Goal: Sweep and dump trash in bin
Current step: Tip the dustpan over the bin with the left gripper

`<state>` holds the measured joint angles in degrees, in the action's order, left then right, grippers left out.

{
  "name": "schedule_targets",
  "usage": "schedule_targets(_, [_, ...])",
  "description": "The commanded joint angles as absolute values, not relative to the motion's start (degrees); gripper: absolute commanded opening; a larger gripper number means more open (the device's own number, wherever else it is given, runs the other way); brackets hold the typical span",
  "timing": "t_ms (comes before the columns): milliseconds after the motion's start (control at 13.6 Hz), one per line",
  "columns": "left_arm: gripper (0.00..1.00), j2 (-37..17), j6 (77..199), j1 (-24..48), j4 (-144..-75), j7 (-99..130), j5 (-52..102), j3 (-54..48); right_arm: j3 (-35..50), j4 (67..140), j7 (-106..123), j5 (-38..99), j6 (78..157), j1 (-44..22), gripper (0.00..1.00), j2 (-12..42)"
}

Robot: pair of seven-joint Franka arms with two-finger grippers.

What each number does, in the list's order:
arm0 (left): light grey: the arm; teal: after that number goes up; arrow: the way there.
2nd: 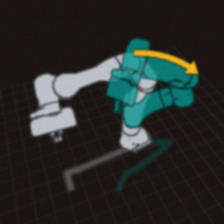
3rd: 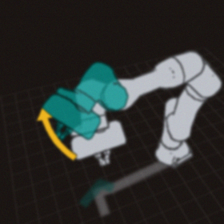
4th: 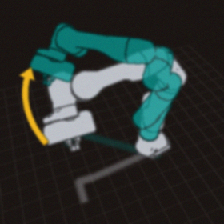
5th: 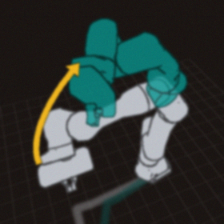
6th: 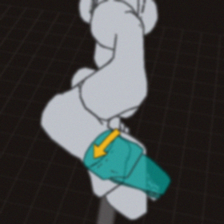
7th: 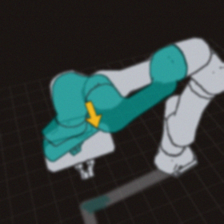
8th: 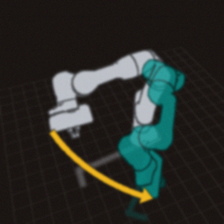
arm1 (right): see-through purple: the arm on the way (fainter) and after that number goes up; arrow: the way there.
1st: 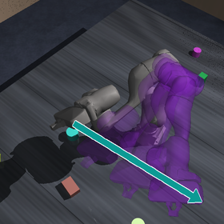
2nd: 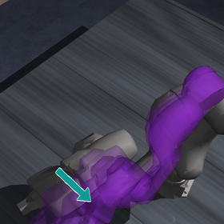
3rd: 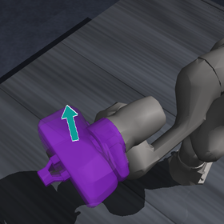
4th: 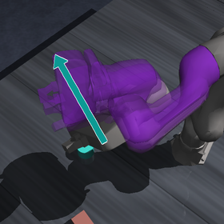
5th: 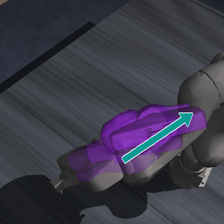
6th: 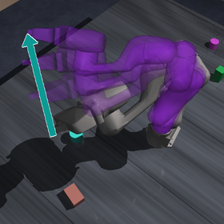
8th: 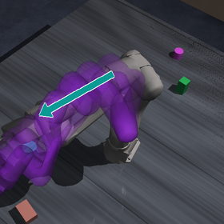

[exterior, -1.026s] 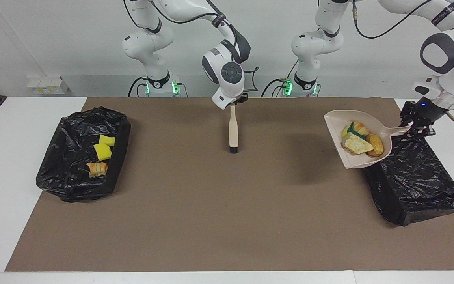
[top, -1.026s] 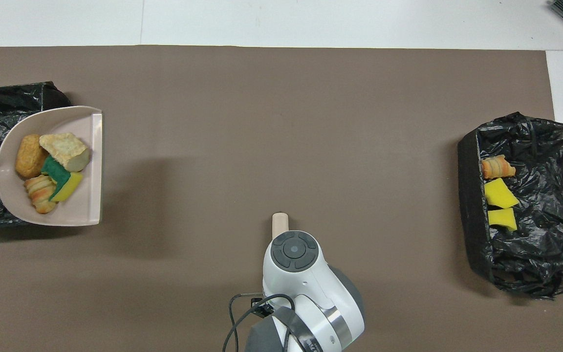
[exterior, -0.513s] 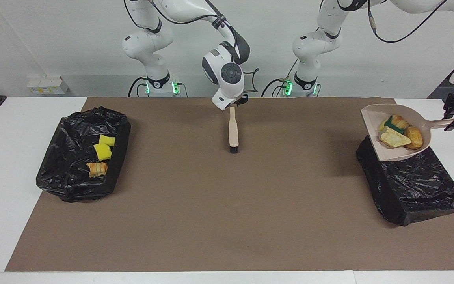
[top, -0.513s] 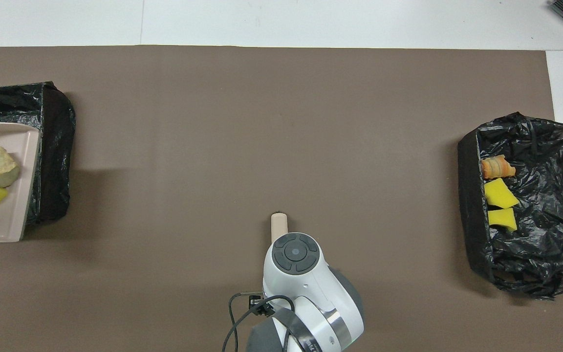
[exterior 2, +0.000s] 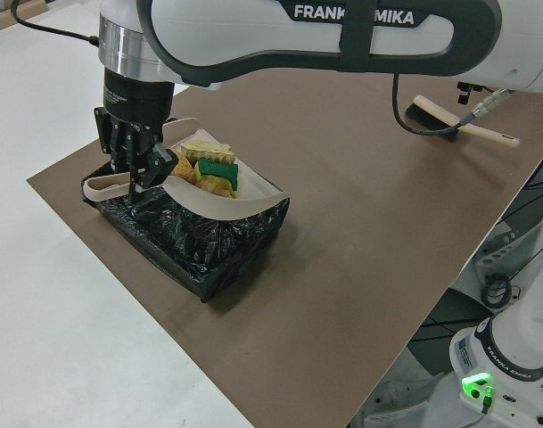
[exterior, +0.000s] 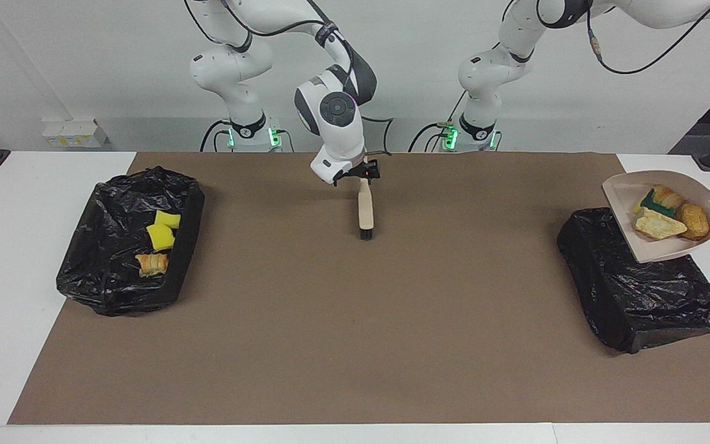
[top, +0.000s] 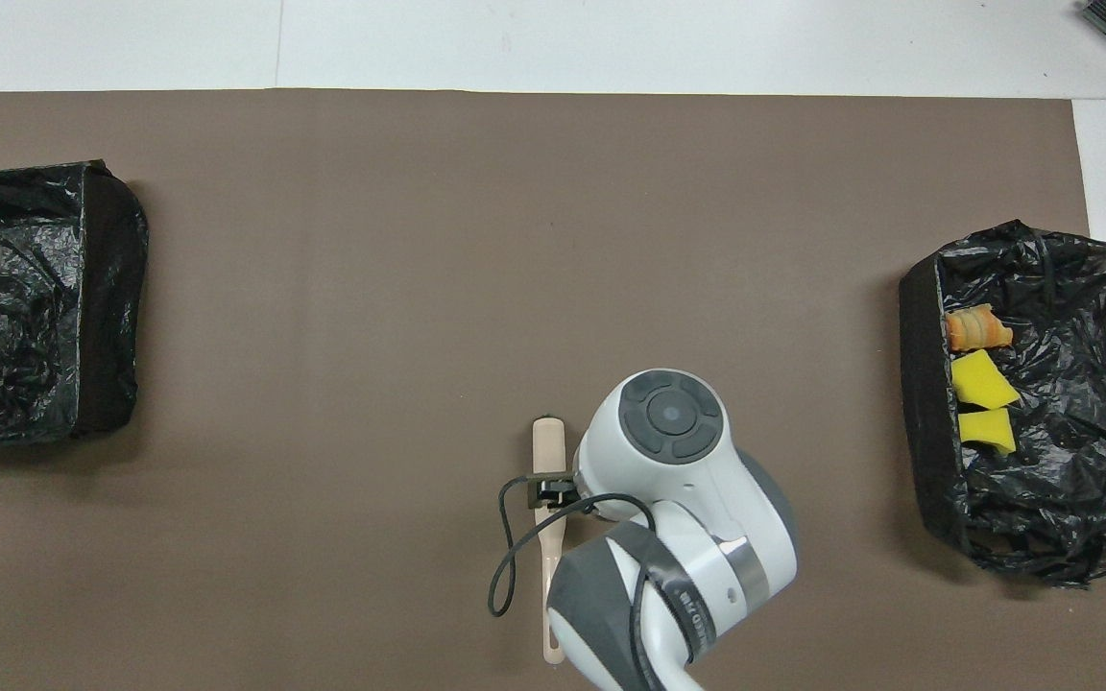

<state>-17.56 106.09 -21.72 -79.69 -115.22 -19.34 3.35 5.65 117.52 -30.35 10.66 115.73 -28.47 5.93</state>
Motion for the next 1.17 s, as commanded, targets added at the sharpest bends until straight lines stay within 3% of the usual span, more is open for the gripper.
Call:
schedule_targets(0, [0.0,-20.0,109.3,-21.7,-77.3,-109.0,-25.3,2.6,6.2,114.9,-27.1,3.9,117.7,-23.0,1.0,7.2])
schedule_targets(293, [0.0,-20.0,113.0,-19.3,-80.2,-94.3,-33.8,2.6,6.2,113.8,-21.6,-2.7,124.0,-15.5,1.0,7.5])
schedule_targets(440, [0.0,-19.5,114.9,-18.2,-82.3,-93.0,-37.8,2.6,6.2,111.3,-20.7,-8.1,123.1,-13.3,1.0,7.2])
schedule_targets(879, [0.0,-18.1,117.9,-16.9,-85.4,-88.0,-46.9,2.6,6.2,102.8,-17.1,-7.8,111.3,-8.6,1.0,3.0])
schedule_targets(1099, [0.0,-14.7,117.3,-14.2,-90.9,-77.2,-56.0,2.6,6.0,102.1,-14.3,-7.7,105.5,-6.3,1.0,-2.7])
